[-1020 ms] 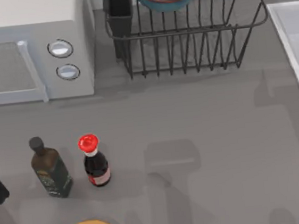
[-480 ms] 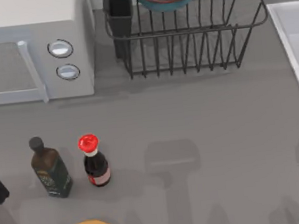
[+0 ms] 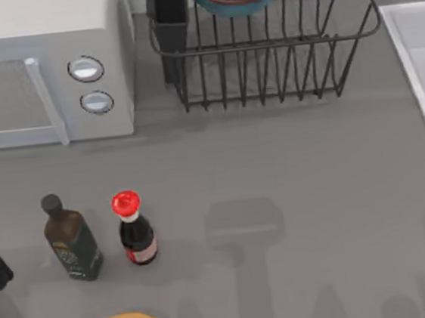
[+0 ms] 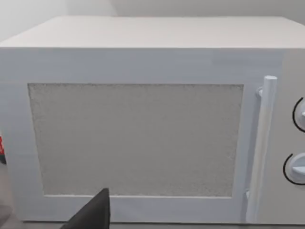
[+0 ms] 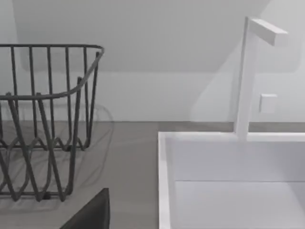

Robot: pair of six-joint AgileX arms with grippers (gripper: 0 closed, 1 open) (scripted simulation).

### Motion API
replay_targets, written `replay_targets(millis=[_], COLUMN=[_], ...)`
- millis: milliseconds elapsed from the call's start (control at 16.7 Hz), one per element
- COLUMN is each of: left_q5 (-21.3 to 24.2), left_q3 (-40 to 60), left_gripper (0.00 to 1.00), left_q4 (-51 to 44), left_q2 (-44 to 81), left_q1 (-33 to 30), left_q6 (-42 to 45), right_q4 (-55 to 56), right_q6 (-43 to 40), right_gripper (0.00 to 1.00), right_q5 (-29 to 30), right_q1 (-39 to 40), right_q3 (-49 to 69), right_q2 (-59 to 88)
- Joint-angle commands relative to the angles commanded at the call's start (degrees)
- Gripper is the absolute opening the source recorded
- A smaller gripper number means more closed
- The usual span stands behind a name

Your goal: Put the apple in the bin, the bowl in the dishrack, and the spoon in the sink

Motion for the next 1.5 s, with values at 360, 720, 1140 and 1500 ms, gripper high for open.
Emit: replay_targets(millis=[360,720,1140,1500], left_q5=[0.00,0.00,0.00,0.00], left_q3=[0.00,0.00,0.00,0.00], left_gripper=[1.00,1.00,1.00,1.00], left_q4=[0.00,0.00,0.00,0.00], left_q2=[0.00,0.00,0.00,0.00], left_q1=[0.00,0.00,0.00,0.00], left_q6=[0.00,0.00,0.00,0.00], right_q4=[-11.23,-32.35,-54.18,-60.34], right_q6=[-12.61,-38.72,-65.43,-72.62], right_gripper=[1.00,1.00,1.00,1.00], right_q5=[-0.07,-0.20,-0.33,-0.39], right_q1=[-4.37,-12.60,-21.12,-23.51], right_q3=[9.70,27.81,46.42,51.66], right_q2=[12.94,42.47,73.55,81.09])
